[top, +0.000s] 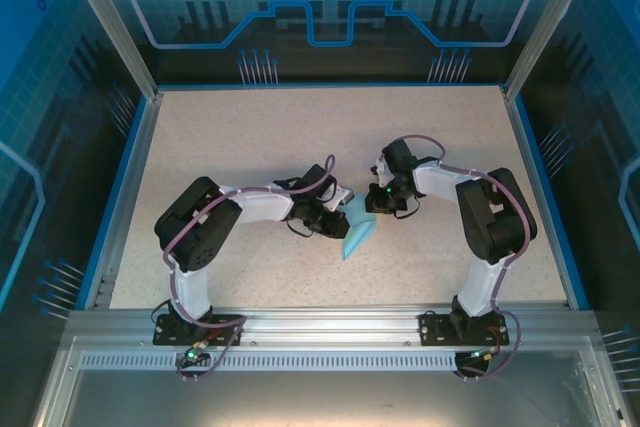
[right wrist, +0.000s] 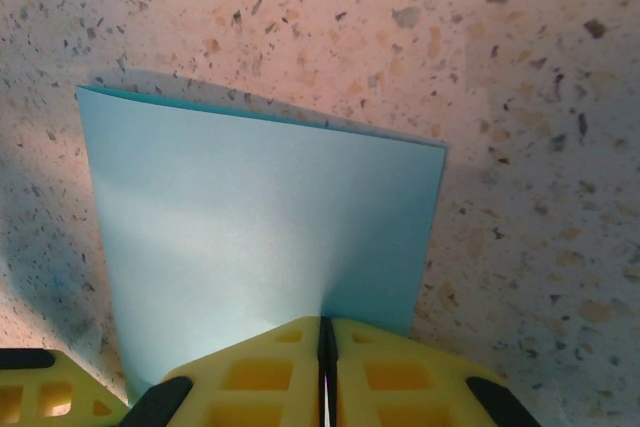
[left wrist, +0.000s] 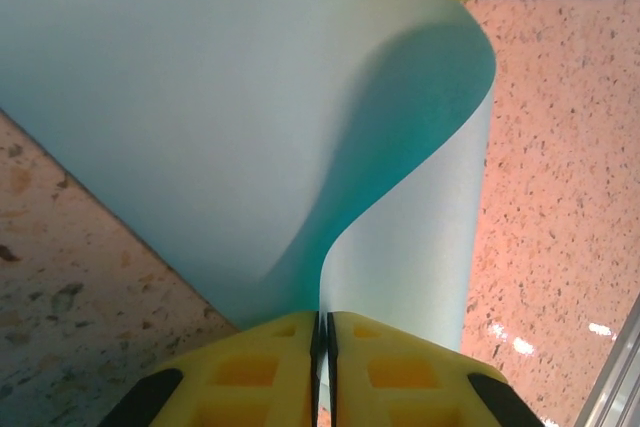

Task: Fold a paper plane with a square sheet of paper (pick it up from the middle)
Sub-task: Third fold the triangle at the center of the table.

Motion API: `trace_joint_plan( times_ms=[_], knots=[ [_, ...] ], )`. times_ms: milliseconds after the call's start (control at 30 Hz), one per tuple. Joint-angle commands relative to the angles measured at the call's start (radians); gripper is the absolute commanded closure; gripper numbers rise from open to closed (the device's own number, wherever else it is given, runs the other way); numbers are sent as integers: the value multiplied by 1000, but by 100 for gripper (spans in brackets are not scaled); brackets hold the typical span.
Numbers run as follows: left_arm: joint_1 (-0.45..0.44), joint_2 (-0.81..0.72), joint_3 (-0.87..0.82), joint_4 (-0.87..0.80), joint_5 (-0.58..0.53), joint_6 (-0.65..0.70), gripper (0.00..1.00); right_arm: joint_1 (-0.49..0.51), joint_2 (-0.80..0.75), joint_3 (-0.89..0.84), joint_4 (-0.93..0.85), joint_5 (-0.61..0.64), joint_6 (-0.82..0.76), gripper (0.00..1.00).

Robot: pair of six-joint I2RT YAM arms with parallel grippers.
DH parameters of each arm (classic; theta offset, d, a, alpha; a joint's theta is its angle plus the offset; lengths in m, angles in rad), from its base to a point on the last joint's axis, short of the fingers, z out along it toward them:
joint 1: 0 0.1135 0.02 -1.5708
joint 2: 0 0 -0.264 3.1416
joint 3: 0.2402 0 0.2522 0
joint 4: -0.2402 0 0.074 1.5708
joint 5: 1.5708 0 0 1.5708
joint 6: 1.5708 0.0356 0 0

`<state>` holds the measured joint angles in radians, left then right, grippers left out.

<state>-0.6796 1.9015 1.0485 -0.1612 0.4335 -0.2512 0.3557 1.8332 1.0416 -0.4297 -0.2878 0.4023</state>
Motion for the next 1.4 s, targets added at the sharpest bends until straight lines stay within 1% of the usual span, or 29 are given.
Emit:
trace_joint_plan(
  times_ms=[0, 233, 600, 800, 933, 1067, 1200, 1267, 1367],
  knots=[
    [7, 22, 37, -19, -8, 32, 85, 23, 19, -21, -34, 5, -3, 89],
    [6, 30, 46, -26, 8, 37, 84, 23, 25, -23, -32, 3, -2, 88],
    [7, 24, 7, -22, -10, 25, 84, 23, 21, -27, -32, 5, -2, 88],
    [6, 39, 31, -39, -19, 39, 85, 22, 6, -25, -29, -16, 0, 87],
    [7, 51, 31, -48, -16, 46, 85, 18, -57, -14, -32, -31, 17, 84],
    [7, 53, 16, -39, -15, 42, 85, -6, -166, -18, -43, -20, 40, 80],
    [6, 51, 18, -36, -14, 41, 85, -21, -279, -63, -61, 7, 59, 78],
    [7, 51, 21, -39, -16, 44, 85, -21, -325, -108, -44, -33, 77, 79],
    [7, 54, 25, -40, -15, 44, 85, 2, -382, -201, 34, -112, 132, 83]
  ],
)
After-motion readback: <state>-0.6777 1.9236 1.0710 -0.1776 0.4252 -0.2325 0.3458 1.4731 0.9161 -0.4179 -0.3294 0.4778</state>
